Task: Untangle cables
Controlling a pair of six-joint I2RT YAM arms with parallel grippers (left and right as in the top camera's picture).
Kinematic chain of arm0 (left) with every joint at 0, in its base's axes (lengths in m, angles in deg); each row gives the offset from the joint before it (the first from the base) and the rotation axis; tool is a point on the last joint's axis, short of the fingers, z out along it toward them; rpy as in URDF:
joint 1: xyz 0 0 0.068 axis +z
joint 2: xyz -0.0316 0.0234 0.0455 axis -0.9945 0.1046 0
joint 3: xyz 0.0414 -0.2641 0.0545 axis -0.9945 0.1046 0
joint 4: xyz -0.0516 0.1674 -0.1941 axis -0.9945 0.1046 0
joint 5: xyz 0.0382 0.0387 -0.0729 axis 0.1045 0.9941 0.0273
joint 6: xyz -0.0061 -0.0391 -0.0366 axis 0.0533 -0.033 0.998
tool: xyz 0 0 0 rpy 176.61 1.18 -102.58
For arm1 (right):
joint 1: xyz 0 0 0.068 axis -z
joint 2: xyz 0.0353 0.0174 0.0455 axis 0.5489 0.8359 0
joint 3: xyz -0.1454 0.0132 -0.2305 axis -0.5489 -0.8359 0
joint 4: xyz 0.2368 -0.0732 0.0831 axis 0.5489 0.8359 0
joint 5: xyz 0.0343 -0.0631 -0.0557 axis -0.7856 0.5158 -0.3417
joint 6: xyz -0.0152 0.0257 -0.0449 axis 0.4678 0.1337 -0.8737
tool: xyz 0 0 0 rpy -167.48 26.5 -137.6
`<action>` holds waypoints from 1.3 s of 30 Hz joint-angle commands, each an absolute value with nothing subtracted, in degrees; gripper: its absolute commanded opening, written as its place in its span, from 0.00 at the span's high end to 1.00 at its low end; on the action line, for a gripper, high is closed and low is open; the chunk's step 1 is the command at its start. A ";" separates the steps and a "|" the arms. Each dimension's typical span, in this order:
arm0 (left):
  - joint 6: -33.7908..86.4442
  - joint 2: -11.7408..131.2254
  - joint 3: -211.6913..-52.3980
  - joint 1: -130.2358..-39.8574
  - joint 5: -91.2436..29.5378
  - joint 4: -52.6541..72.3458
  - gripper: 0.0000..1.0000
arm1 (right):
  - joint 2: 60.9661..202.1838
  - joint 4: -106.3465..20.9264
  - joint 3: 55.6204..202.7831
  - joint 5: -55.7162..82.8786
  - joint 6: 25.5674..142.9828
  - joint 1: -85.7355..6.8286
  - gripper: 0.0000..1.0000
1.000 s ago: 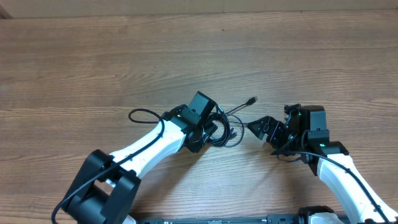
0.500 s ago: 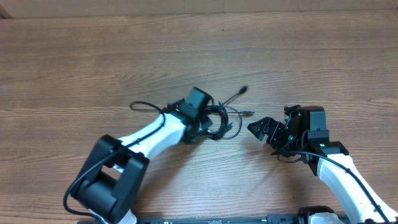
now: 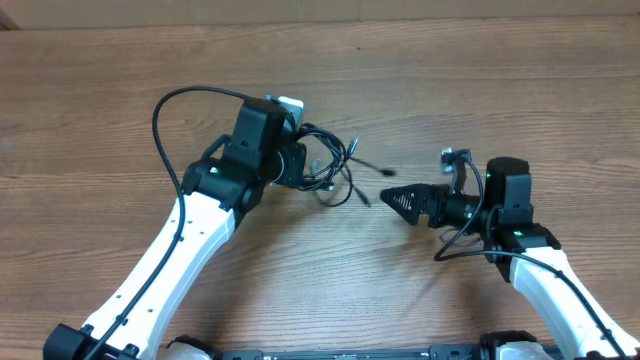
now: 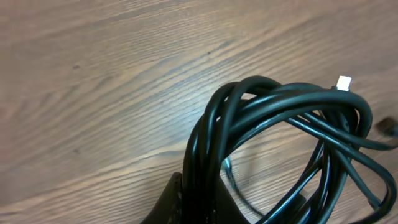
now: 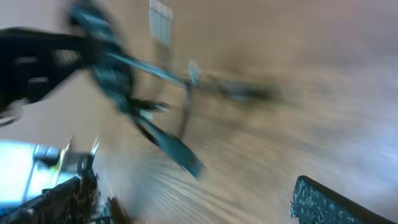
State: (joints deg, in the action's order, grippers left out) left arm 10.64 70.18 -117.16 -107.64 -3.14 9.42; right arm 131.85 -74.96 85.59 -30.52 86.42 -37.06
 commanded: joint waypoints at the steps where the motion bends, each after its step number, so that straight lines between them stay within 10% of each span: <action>1: 2.16 69.79 -118.01 -108.03 0.27 10.43 0.96 | 131.76 -82.87 86.15 -37.60 81.87 -37.48 0.00; 20: 2.21 69.65 -118.30 -108.03 -11.14 11.39 0.96 | 137.84 -88.45 86.15 -9.29 80.97 -57.71 0.11; 28: 10.05 69.68 -119.26 -108.03 -11.64 9.64 0.96 | 140.50 -87.81 86.15 -14.71 84.08 -60.60 0.45; 35: 11.93 69.72 -119.24 -108.03 -5.37 10.18 0.96 | 140.24 -87.79 86.15 -14.69 90.18 -63.29 0.96; 39: 11.93 69.72 -119.24 -108.01 1.74 9.59 0.96 | 136.13 -87.79 86.18 -16.61 96.41 -63.29 0.96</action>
